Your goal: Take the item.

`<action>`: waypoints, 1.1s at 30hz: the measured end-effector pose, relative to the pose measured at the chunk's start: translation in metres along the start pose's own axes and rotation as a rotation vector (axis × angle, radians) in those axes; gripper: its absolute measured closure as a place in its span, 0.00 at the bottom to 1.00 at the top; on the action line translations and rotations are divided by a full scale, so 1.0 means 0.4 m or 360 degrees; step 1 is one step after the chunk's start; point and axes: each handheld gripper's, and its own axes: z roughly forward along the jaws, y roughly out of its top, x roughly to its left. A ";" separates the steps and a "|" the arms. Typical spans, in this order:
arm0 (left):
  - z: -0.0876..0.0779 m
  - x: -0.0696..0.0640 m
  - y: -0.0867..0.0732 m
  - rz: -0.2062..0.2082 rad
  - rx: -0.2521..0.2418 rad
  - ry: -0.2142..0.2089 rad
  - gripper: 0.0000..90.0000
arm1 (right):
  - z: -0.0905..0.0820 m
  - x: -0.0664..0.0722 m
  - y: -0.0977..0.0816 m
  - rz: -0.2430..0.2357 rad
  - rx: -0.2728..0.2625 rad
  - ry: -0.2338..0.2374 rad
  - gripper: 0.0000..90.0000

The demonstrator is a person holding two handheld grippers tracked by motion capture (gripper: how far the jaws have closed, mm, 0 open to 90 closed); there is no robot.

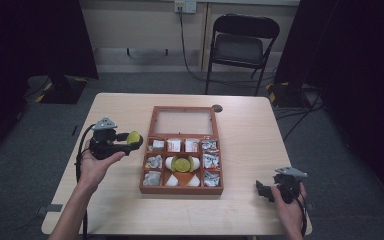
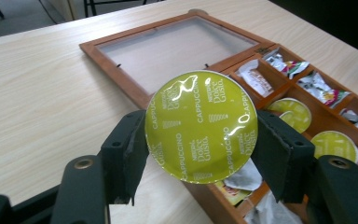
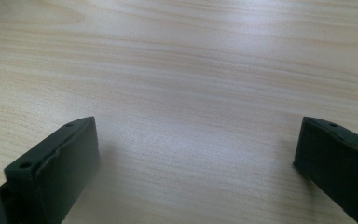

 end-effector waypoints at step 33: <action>0.091 0.120 -0.129 -0.0181 0.0243 0.0153 0.43 | 0.000 -0.001 0.000 -0.0001 -0.0002 -0.0002 0.00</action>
